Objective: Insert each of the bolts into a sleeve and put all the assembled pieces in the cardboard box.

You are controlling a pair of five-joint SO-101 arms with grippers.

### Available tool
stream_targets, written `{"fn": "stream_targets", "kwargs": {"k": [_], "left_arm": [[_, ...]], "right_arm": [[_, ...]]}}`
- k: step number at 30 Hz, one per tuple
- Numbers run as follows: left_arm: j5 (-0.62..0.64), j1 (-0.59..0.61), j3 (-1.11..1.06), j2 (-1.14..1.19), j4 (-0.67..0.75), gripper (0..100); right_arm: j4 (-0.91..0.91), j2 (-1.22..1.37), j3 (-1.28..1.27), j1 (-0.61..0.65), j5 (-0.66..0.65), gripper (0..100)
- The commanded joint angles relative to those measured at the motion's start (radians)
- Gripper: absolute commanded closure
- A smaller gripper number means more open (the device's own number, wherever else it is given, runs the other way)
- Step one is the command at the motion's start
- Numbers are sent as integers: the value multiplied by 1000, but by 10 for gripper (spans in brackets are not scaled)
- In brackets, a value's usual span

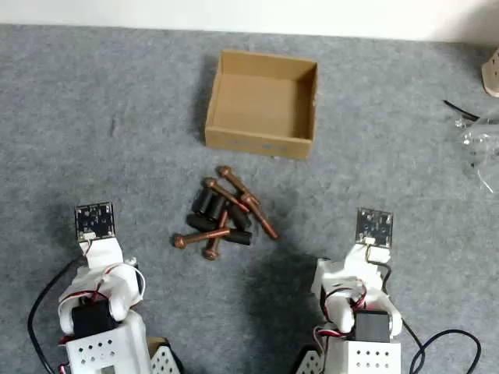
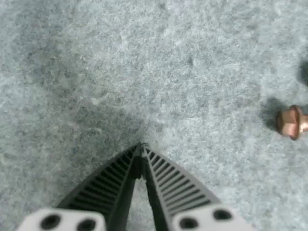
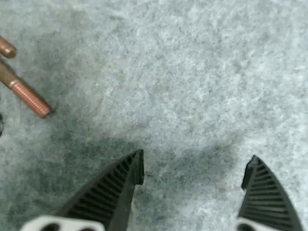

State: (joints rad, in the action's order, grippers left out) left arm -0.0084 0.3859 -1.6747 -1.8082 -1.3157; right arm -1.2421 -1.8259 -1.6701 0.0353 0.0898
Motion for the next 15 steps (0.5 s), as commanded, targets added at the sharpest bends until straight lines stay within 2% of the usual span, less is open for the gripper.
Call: {"fn": "stream_targets", "kwargs": {"k": [1, 10, 15], "left_arm": [[0, 8, -19, -12, -3, 993], [-2, -5, -19, -12, -3, 989], [-3, -124, -19, -12, -3, 989]], "right_arm": [[-5, -10, -107, -12, -12, 691], [-5, -10, -107, -12, -12, 691], [-5, -10, -107, -10, -12, 691]]}}
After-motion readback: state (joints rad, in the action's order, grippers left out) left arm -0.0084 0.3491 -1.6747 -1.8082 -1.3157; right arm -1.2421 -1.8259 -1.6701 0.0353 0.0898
